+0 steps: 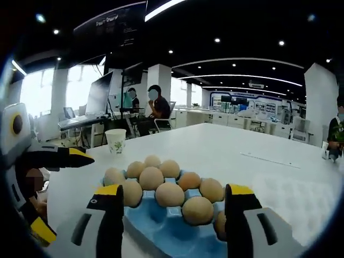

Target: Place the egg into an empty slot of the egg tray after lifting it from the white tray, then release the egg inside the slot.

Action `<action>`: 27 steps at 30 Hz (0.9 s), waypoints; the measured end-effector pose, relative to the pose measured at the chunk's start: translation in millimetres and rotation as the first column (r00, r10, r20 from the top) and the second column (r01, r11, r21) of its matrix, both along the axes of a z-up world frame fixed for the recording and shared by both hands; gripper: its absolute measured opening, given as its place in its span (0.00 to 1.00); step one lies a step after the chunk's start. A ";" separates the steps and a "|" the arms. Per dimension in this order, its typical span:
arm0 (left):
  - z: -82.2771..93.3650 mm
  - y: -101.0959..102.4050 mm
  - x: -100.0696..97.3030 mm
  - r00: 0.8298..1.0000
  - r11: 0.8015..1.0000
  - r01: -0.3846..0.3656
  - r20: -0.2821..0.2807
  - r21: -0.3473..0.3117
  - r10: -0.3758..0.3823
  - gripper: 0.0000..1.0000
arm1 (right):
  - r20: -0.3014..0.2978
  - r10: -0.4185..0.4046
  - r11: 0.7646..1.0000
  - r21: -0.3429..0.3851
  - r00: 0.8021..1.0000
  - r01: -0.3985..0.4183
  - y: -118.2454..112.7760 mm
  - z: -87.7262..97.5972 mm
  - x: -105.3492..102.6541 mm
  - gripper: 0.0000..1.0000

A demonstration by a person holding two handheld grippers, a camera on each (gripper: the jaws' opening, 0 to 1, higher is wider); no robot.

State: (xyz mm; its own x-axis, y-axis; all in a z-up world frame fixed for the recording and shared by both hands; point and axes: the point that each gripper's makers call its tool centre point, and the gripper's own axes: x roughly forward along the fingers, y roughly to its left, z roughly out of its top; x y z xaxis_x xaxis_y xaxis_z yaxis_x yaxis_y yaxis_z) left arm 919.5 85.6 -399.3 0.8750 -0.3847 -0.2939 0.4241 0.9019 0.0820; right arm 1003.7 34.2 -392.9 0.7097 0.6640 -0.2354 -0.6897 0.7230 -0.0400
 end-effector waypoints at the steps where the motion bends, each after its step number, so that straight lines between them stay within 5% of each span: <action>1: 0.1 -0.2 0.2 1.000 1.000 0.000 0.000 -0.001 0.000 1.00 | -0.006 -0.005 1.000 -0.002 1.000 0.005 -2.1 -0.8 0.8 0.80; 27: 3.8 -4.2 5.1 1.000 1.000 0.009 0.007 -0.008 -0.009 0.99 | -0.006 -0.122 0.992 -0.013 0.993 0.122 -53.4 -5.0 7.3 0.79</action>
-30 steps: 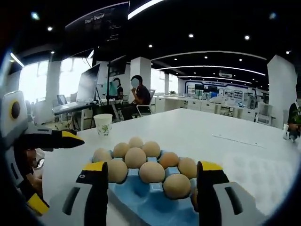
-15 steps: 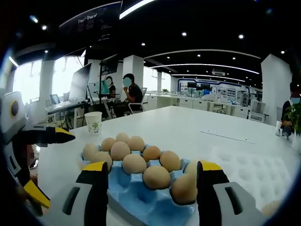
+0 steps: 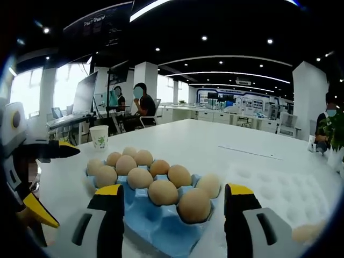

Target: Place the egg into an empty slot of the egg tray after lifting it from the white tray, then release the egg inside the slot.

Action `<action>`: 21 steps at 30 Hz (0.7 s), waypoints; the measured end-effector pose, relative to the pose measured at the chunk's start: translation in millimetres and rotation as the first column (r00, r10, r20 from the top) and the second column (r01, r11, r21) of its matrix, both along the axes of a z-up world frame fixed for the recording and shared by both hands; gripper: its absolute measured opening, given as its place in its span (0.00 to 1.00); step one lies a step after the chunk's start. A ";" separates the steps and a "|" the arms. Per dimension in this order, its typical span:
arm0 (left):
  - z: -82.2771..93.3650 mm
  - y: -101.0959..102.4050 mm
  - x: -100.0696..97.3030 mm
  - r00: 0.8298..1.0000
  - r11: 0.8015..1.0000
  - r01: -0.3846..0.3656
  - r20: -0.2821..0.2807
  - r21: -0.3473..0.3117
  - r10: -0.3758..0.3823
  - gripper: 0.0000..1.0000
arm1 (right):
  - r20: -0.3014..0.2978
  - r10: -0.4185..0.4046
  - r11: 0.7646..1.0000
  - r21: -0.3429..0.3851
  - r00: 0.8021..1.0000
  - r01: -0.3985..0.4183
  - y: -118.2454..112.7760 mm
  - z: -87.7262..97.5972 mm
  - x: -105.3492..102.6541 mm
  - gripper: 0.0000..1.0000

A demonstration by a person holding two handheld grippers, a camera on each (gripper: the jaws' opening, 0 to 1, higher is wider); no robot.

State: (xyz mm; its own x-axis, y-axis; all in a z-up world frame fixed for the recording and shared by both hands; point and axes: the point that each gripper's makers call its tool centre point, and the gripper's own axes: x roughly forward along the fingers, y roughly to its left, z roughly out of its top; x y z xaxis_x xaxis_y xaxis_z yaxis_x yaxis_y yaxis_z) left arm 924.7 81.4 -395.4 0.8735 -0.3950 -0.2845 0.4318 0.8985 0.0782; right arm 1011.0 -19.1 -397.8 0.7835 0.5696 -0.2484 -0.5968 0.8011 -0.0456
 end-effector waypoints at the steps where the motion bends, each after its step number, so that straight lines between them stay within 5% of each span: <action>1: -0.2 0.1 0.0 1.000 1.000 0.000 -0.001 0.000 0.000 0.99 | 0.000 -0.004 1.000 0.000 1.000 0.004 -1.6 0.1 -0.3 0.79; 21: 0.8 -3.8 1.3 1.000 1.000 0.013 -0.001 0.004 -0.013 0.99 | 0.001 -0.105 0.994 -0.027 0.995 0.104 -42.7 -4.5 7.1 0.77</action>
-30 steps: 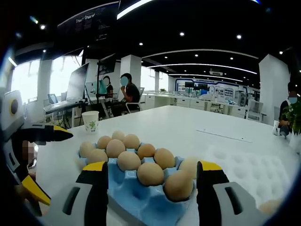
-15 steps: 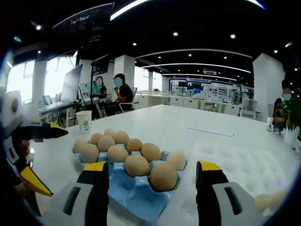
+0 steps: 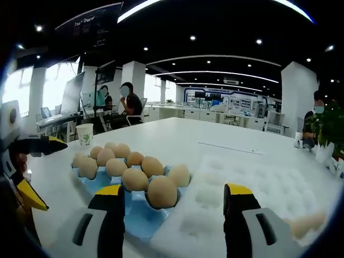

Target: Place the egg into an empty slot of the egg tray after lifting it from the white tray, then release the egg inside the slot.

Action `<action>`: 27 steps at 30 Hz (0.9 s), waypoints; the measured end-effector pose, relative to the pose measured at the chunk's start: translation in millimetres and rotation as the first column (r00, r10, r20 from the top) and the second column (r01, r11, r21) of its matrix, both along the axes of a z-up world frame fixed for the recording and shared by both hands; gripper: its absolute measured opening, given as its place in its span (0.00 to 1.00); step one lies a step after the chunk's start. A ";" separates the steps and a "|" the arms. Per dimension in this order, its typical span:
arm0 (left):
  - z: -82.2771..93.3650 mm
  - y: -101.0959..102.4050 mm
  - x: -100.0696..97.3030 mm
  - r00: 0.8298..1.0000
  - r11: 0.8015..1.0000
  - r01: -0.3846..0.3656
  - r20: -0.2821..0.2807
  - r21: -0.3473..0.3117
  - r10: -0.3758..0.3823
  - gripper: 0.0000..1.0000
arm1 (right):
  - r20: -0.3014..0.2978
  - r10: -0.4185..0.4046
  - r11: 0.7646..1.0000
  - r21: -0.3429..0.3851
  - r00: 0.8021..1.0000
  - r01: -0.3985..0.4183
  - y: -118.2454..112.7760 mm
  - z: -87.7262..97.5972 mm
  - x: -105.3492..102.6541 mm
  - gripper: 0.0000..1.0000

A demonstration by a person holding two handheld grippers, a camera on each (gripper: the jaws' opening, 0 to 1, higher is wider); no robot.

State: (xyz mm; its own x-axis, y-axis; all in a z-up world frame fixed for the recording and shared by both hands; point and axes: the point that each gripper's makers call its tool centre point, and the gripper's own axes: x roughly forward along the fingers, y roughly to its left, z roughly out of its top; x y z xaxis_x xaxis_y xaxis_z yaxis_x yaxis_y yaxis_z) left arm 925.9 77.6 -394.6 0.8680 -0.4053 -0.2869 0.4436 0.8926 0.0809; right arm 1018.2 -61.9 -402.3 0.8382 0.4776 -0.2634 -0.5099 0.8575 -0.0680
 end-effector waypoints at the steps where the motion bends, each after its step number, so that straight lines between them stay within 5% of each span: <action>1: 0.2 -0.2 0.1 1.000 1.000 0.001 0.001 0.001 -0.001 0.99 | 0.000 -0.003 1.000 0.000 1.000 0.003 -2.7 -0.8 0.3 0.77; 27: -4.8 -10.9 -0.5 1.000 1.000 0.019 -0.007 0.003 -0.019 0.98 | -0.008 -0.152 0.988 0.010 0.988 0.152 -75.7 -3.1 9.0 0.75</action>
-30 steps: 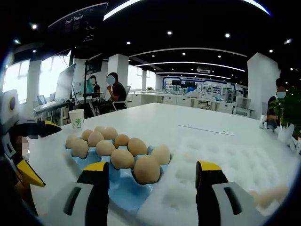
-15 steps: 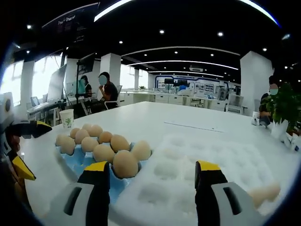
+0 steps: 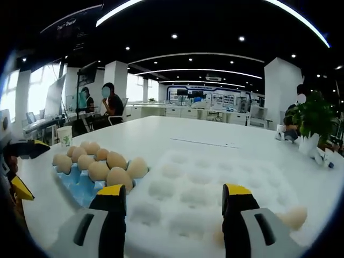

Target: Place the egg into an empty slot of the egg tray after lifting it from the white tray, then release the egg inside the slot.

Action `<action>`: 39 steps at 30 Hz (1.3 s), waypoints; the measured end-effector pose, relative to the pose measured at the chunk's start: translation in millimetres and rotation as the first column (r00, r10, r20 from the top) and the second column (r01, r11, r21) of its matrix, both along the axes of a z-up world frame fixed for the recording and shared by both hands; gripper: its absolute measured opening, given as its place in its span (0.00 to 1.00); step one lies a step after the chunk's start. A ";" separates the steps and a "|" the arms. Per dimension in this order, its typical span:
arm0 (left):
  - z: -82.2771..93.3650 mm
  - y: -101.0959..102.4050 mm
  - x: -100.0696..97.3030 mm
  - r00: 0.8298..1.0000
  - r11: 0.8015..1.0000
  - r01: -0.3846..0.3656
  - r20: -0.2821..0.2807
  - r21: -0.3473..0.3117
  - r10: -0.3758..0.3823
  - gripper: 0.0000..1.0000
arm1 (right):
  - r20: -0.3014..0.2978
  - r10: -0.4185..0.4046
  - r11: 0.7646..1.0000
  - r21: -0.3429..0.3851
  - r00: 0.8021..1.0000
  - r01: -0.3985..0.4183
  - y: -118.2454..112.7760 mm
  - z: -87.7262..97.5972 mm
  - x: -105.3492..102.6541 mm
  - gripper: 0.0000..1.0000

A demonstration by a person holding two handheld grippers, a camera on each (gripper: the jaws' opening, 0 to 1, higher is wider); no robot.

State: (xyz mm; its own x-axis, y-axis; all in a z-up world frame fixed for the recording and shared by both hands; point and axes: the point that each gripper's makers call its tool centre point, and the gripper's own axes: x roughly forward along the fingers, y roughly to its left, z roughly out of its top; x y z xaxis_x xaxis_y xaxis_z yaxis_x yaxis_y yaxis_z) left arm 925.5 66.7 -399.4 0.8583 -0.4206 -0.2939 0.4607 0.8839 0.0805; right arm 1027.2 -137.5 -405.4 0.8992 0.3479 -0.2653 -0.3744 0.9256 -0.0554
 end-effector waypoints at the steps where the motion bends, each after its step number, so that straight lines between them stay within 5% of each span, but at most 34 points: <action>1: 0.2 -0.1 -0.1 1.000 1.000 0.000 0.000 -0.001 0.000 0.98 | 0.000 -0.003 1.000 -0.001 1.000 0.003 -1.2 -0.3 0.0 0.75; 26: 0.4 -6.1 3.5 1.000 1.000 0.006 0.005 -0.013 -0.006 0.98 | 0.005 -0.113 0.993 -0.028 0.994 0.113 -55.4 -8.2 -7.1 0.63; 39: 1.6 -9.8 4.7 1.000 1.000 0.015 0.004 -0.006 -0.015 0.98 | 0.037 -0.134 0.989 -0.066 0.990 0.136 -58.1 -11.2 -10.1 0.52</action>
